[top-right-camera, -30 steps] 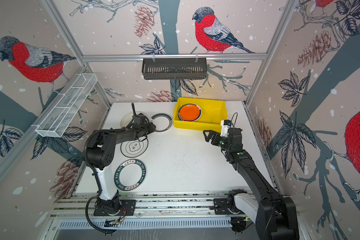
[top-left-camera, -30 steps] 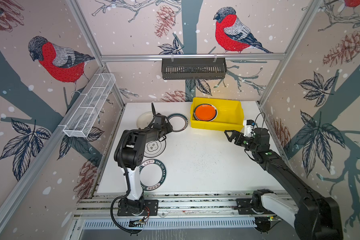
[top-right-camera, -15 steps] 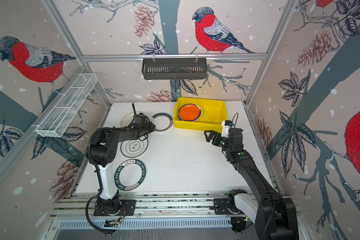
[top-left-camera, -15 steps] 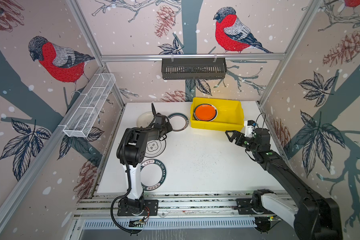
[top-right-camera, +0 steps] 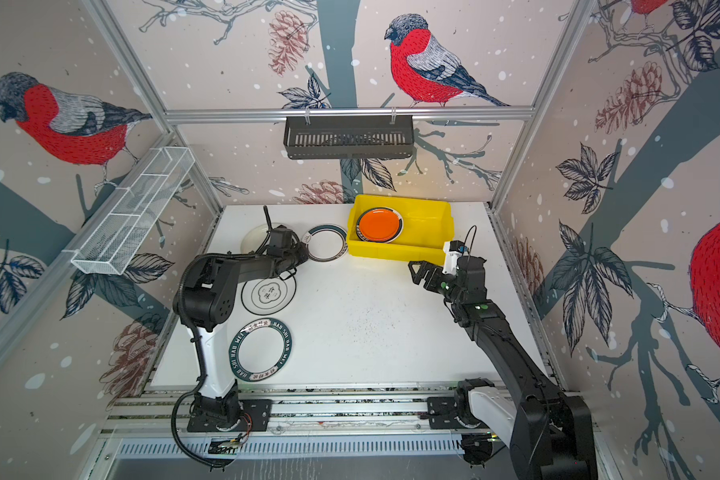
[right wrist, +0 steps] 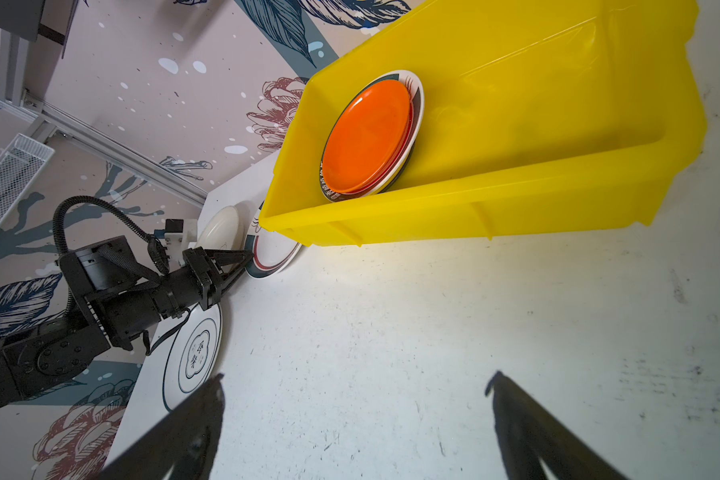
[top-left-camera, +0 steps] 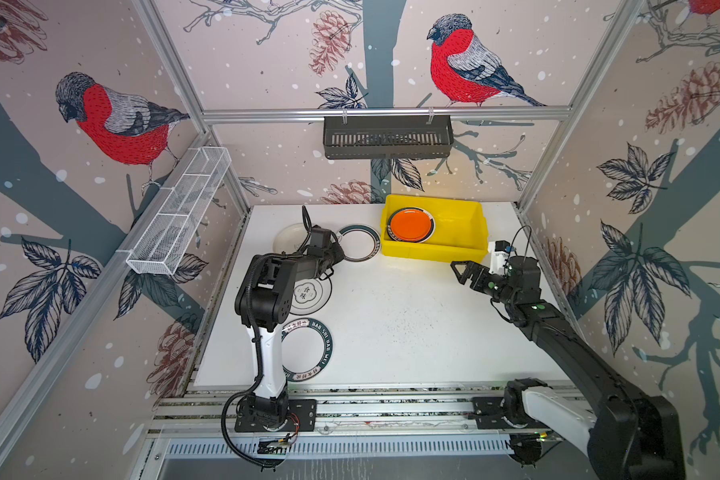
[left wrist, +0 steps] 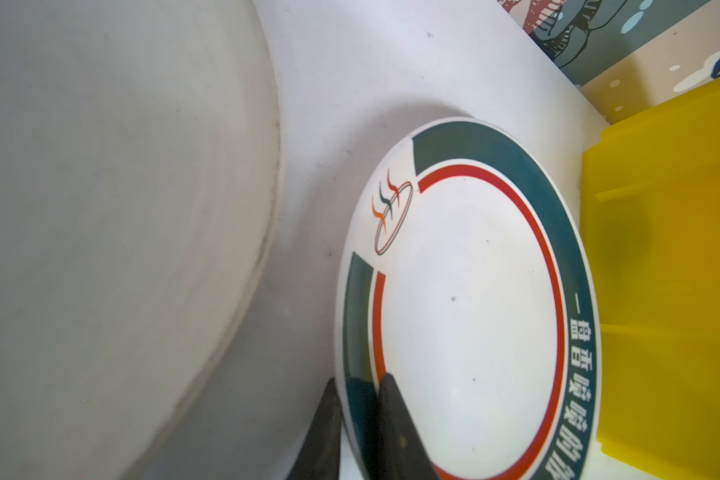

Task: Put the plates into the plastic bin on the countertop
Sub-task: 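Close the left gripper on the rimmed plate's edge and tilt it up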

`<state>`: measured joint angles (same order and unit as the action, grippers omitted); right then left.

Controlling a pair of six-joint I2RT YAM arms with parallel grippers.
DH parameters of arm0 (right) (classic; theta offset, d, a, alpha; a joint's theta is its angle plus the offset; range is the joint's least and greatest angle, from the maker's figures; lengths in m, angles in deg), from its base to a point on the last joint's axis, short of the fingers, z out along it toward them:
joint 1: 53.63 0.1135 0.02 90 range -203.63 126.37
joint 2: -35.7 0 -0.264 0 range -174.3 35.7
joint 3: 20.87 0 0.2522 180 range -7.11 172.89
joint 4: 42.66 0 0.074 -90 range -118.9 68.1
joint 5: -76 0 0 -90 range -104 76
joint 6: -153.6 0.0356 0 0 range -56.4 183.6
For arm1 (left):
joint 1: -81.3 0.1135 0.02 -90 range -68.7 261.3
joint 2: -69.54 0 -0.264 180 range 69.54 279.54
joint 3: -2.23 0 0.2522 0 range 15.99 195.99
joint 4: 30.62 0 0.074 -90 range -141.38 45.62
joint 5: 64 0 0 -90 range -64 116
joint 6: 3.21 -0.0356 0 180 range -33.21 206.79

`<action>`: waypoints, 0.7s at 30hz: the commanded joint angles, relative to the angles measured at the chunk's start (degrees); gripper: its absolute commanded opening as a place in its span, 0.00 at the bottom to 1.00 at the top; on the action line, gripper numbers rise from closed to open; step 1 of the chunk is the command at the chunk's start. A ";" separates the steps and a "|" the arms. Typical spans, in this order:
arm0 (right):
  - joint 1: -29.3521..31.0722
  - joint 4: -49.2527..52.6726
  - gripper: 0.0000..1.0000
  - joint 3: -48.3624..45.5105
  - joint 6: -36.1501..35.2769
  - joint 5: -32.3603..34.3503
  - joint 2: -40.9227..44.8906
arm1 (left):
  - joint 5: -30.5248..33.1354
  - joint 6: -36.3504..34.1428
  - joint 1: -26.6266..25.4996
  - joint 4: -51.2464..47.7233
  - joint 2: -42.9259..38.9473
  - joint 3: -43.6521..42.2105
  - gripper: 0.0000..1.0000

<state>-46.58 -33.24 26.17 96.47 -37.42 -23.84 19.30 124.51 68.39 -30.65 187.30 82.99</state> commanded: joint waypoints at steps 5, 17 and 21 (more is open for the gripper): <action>-0.11 0.47 1.00 -0.10 -0.49 0.96 0.31 | 0.11 -0.29 0.07 -2.46 0.19 0.23 0.11; -0.28 0.47 1.00 -0.67 -0.61 0.84 1.17 | -0.22 -0.50 0.12 -4.06 -2.56 -0.11 0.00; -0.29 0.21 1.00 -0.67 -0.65 0.10 1.14 | -3.28 0.10 0.16 -2.76 -3.79 -0.78 0.00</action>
<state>-46.82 -31.97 25.51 96.44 -36.83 -22.91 17.85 125.75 68.43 -31.37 184.15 82.71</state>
